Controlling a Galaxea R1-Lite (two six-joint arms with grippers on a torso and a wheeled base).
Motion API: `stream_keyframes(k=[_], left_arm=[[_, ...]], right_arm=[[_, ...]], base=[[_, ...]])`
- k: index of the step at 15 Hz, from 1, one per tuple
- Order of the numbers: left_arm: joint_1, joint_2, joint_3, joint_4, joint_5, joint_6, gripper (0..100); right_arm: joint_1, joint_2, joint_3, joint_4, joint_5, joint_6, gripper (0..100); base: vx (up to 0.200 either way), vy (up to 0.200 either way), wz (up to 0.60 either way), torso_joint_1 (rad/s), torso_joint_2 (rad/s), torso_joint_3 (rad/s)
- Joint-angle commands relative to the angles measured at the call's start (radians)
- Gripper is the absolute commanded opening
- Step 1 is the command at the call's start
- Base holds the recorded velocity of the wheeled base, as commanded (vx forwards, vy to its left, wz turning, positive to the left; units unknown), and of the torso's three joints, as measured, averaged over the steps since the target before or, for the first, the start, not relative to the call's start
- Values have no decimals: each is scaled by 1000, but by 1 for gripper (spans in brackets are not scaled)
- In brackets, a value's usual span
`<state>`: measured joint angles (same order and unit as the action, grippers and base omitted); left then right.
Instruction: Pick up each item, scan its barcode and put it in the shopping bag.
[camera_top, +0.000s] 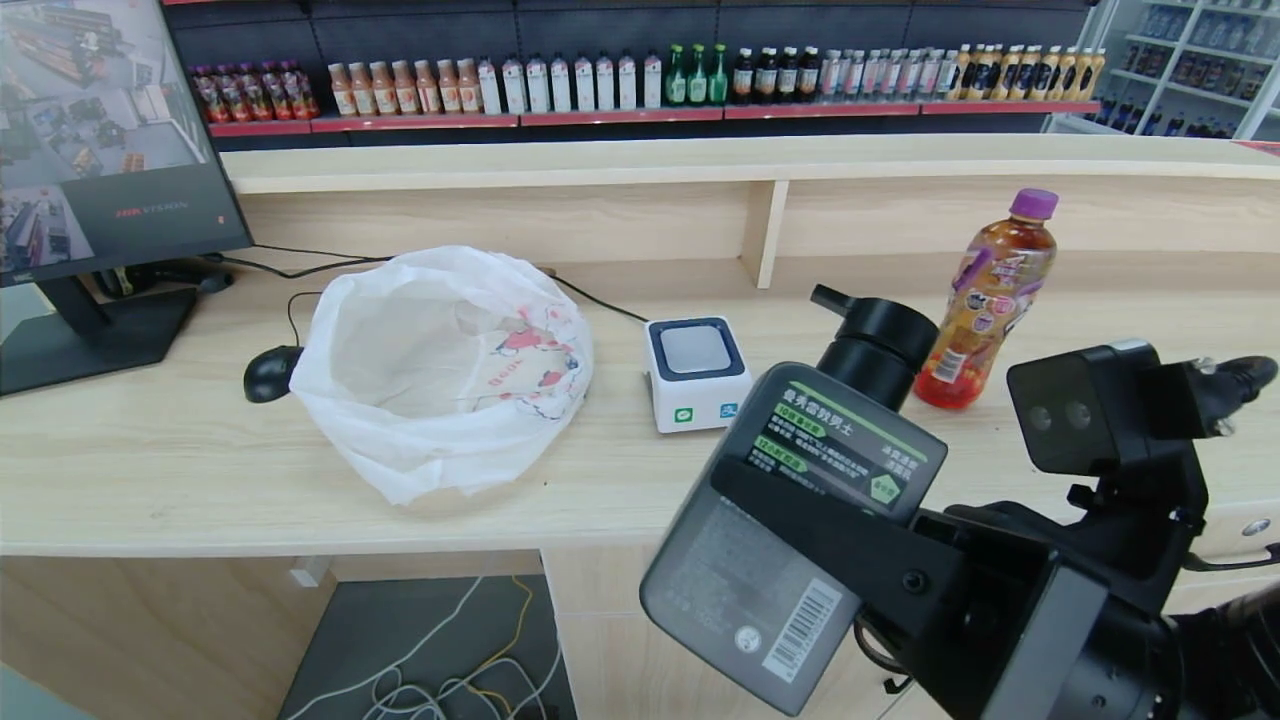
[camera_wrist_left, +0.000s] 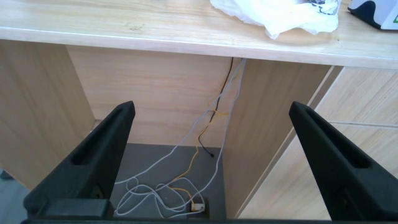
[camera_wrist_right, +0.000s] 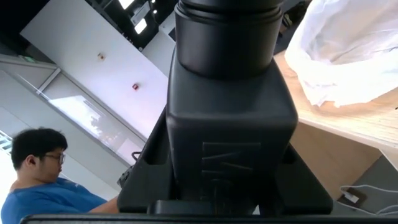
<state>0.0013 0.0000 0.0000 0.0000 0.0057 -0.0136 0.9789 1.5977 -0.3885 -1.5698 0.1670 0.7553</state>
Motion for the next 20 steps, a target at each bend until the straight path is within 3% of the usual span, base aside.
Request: stream_keyframes(k=[1, 20], left_arm=[[0, 0, 0, 0, 0, 0, 100], [0, 0, 0, 0, 0, 0, 100]], right_arm=[[3, -5, 11, -1, 0, -4, 0], [4, -35, 94, -1, 0, -54, 0]], base=[[0, 0, 0, 0, 0, 0], [0, 0, 0, 0, 0, 0]])
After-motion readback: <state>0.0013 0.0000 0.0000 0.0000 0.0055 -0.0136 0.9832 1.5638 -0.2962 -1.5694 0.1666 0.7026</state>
